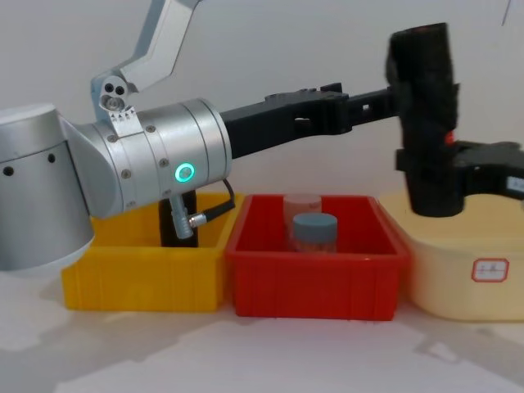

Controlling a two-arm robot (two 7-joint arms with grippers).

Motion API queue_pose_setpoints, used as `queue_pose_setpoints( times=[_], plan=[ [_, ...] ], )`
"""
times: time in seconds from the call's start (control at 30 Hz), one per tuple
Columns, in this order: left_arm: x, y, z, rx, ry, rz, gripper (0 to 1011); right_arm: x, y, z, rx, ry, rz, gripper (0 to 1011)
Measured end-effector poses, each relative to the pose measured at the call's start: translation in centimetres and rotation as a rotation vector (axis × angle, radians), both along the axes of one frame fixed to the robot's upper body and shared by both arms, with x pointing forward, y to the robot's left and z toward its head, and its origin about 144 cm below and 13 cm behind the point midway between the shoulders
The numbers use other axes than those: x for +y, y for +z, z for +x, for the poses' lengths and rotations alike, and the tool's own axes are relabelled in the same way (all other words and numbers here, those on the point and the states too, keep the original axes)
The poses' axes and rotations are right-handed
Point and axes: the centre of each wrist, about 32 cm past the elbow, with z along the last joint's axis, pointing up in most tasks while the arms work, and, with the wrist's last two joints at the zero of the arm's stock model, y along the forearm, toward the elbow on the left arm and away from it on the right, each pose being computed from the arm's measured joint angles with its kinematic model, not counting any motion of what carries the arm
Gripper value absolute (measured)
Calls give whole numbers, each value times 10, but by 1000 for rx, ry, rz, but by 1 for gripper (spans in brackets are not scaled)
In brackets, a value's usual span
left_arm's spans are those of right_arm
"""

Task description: Pick up the garbage bag with the one hand and transfer it to the other hand.

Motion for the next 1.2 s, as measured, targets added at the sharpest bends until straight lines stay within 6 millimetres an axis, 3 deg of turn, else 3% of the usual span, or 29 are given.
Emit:
queue_pose_setpoints(
  times=[0.63, 1.0, 1.2],
  plan=[
    [0, 0, 0, 0, 0, 0, 1000, -88, 25, 30, 36, -201, -134, 472],
    [0, 0, 0, 0, 0, 0, 1001, -113, 31, 36, 64, -265, -174, 473],
    [0, 0, 0, 0, 0, 0, 1000, -121, 34, 38, 75, -295, -191, 645]
  ],
)
